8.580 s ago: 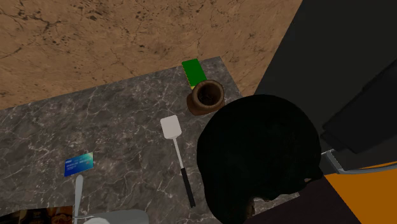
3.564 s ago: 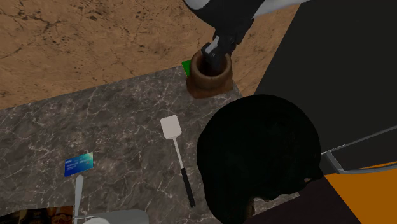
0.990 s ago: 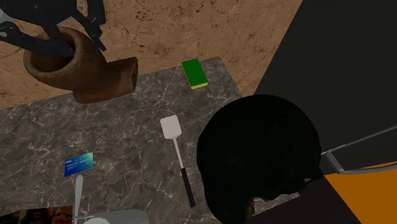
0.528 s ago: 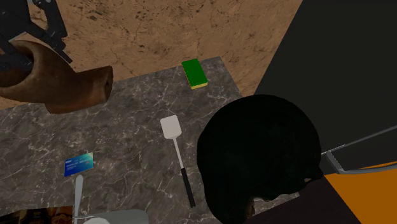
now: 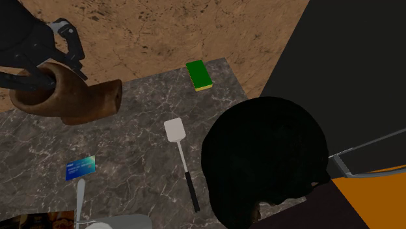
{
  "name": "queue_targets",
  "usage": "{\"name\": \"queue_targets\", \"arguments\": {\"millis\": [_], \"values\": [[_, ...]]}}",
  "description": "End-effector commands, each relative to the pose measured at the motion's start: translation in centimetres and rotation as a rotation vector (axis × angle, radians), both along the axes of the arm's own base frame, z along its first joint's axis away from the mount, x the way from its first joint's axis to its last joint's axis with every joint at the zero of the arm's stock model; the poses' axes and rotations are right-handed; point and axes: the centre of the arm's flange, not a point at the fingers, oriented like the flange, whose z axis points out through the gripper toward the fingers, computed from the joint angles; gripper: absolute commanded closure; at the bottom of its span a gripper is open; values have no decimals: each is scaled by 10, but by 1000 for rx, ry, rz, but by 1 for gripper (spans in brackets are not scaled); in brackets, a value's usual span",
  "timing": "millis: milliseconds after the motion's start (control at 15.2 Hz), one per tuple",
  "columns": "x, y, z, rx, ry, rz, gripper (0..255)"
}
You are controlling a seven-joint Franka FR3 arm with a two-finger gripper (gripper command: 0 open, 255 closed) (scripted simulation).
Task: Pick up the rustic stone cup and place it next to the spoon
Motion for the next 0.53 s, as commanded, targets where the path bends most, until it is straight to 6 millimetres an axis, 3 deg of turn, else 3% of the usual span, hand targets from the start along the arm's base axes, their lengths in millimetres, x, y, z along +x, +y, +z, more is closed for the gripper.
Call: {"name": "queue_targets", "arguments": {"millis": [0,462], "values": [[-1,0,-10,1,-2,0,255],[-1,0,-47,1,-2,0,255]]}}
